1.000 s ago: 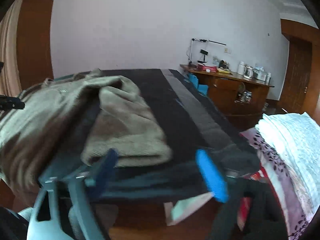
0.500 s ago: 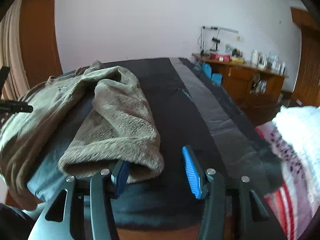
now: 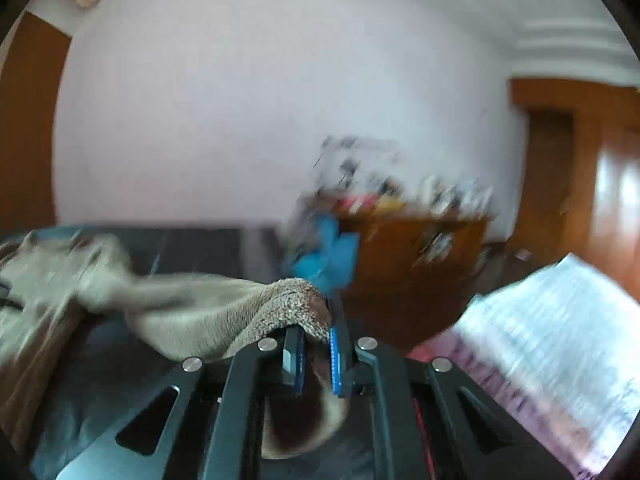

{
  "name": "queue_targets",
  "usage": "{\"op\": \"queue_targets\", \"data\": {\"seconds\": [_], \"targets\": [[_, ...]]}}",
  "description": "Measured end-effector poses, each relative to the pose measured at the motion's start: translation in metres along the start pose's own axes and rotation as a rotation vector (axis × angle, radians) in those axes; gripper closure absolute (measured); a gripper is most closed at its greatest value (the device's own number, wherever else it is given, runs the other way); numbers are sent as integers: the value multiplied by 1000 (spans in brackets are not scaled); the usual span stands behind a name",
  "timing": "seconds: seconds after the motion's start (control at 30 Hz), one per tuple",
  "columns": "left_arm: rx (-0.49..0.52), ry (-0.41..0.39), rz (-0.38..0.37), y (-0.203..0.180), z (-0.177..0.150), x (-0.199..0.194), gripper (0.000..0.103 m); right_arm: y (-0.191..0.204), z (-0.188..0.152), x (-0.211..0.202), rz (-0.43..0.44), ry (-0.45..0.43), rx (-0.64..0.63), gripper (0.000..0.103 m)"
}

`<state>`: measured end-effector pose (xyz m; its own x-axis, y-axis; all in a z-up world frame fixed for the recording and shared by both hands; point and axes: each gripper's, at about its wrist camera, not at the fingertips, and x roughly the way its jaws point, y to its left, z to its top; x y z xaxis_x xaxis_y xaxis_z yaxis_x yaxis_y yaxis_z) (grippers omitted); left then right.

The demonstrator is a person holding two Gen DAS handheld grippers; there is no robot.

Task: Fold clothes

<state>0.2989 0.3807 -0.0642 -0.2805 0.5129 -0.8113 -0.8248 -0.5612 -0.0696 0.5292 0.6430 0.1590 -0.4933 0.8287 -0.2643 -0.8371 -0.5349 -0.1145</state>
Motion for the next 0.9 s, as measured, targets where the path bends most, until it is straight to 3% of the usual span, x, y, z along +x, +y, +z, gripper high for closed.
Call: {"op": "queue_targets", "data": {"seconds": [0.13, 0.2, 0.23, 0.27, 0.4, 0.53, 0.63, 0.8, 0.9], "targets": [[-46, 35, -34, 11, -1, 16, 16, 20, 10, -10, -46, -77, -146, 85], [-61, 49, -41, 16, -3, 21, 16, 32, -5, -10, -27, -27, -226, 66], [-68, 55, -44, 18, -4, 23, 16, 36, -17, -8, -20, 25, -251, 47], [-72, 56, -50, 19, -5, 24, 16, 37, -30, -7, -9, 82, -266, 37], [-80, 54, -72, 21, -7, 22, 16, 23, -66, -15, 39, 226, -227, 36], [-83, 47, -90, 20, -10, 18, 16, 1, -83, -39, 156, 287, -99, 36], [-88, 43, -102, 20, -15, 16, 16, -16, -88, -48, 292, 336, 109, 36], [-105, 37, -119, 22, -26, 8, 16, -50, -100, -32, 578, 358, 723, 36], [-109, 35, -127, 26, -31, 5, 16, -53, -106, -20, 683, 355, 944, 36]]}}
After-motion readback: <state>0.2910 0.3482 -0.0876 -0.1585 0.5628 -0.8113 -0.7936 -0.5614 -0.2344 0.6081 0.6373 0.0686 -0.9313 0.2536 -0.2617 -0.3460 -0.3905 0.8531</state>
